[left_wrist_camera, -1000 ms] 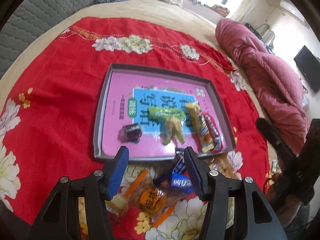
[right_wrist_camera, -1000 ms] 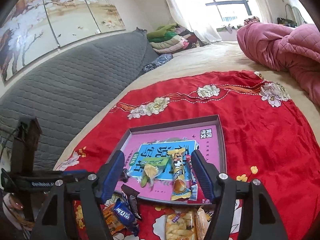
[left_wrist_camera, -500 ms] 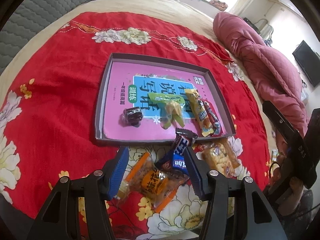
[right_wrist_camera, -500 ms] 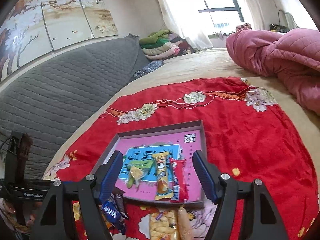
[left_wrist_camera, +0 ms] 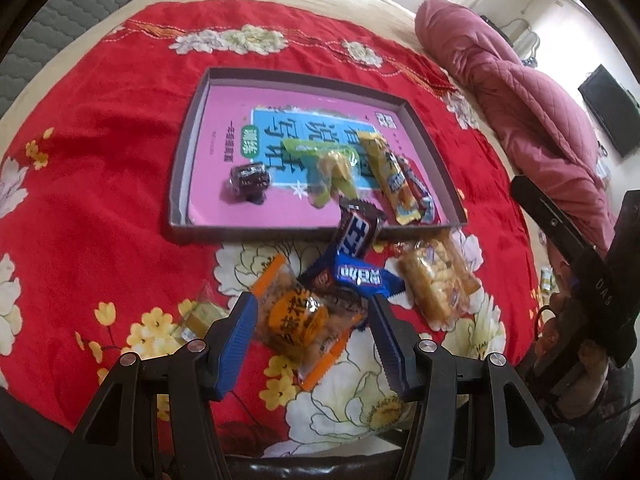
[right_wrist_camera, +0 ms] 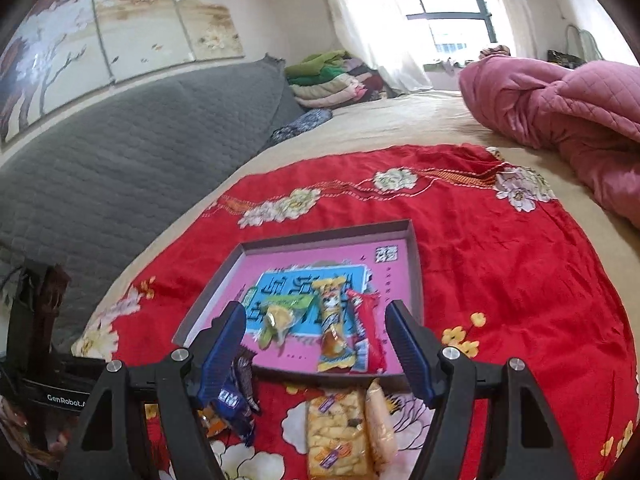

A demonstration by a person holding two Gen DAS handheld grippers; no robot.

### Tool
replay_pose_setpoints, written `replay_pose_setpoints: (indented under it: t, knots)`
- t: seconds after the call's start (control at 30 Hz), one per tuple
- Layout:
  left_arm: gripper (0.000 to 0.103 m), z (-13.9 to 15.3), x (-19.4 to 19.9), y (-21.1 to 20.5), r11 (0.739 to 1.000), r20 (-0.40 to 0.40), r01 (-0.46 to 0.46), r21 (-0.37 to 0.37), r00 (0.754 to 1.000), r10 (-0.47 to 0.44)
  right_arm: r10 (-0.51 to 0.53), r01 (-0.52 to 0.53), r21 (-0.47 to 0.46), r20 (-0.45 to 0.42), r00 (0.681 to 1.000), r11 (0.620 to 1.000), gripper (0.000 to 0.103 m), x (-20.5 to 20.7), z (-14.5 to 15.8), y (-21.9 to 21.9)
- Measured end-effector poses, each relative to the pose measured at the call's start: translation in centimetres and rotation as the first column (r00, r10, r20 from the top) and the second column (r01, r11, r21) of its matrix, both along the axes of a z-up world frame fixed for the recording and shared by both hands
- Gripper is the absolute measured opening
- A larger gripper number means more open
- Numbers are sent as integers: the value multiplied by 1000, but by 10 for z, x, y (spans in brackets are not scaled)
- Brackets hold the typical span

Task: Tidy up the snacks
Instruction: 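Grasp the blue wrapped chocolate bar with the right gripper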

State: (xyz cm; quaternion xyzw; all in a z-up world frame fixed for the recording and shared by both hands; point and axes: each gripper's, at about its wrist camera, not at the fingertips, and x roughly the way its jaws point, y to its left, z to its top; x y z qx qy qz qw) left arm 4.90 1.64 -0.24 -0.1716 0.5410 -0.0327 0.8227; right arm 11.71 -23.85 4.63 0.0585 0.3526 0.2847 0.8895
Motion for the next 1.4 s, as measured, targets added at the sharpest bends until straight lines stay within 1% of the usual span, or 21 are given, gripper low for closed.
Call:
replay_pose_setpoints:
  t: [0.2,0.4,0.73,0.93,1.07,1.17,1.23,1.4]
  knots:
    - [59,-9,-6,-5,1000,-29,17,-19,999,-17,43,-44,-22,-17,999,999,71,-11,-6,9]
    - [59,-19,-12,-10,999,-61,33,-33,998,-35,57,-58,-29,-35,998,998,71,-15,-10,12]
    - [59,-29,-15,-10,997,-96,24,-79,995,-32,85,-87,-40,-60,995,995,71,-19,-14,16]
    - [59,-38,-16,-9,996,-119,16,-92,992,-27,122,-127,-55,-84,989,990,71,-21,-19,24]
    - [59,-45,-17,-6,991,-137,-4,-133,990,-14,144,-151,-69,-95,985,986,71,-22,-23,28]
    - [59,-49,-17,-1,984,-138,-28,-177,990,4,158,-166,-81,-100,982,983,71,-24,-25,31]
    - [59,-52,-18,4,975,-138,-53,-218,990,23,163,-172,-89,-105,981,981,71,-24,-27,33]
    - [59,-55,-16,16,940,-134,-122,-320,988,82,163,-174,-92,-115,980,980,71,-24,-29,33]
